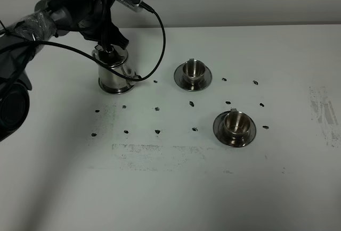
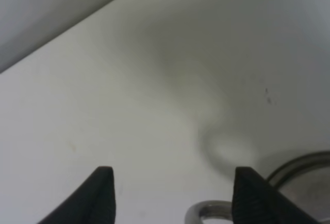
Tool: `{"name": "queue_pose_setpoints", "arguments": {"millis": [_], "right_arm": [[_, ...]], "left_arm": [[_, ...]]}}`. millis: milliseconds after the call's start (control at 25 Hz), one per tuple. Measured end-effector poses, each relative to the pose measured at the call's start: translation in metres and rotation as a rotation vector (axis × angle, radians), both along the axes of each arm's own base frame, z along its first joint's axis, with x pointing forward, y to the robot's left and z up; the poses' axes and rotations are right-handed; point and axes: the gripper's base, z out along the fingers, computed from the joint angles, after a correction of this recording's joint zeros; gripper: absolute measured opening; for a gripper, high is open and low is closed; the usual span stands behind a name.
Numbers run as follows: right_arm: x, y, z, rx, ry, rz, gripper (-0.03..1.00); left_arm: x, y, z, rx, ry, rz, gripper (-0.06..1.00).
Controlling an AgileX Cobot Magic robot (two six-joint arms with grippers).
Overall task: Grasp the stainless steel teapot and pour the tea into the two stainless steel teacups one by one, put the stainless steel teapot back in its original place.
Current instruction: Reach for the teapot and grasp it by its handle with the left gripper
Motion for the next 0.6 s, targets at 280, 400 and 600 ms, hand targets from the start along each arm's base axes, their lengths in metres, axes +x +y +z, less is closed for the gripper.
{"name": "queue_pose_setpoints", "arguments": {"millis": [280, 400, 600], "right_arm": [[0.000, 0.000, 0.000, 0.000, 0.000, 0.000, 0.59], [0.000, 0.000, 0.000, 0.000, 0.000, 0.000, 0.59], [0.000, 0.000, 0.000, 0.000, 0.000, 0.000, 0.59]], "left_arm": [[-0.001, 0.012, 0.000, 0.008, 0.036, 0.048, 0.49], [-0.003, 0.017, 0.005, 0.009, 0.046, 0.065, 0.49], [-0.007, 0.024, 0.018, 0.017, 0.058, 0.092, 0.49]]}}
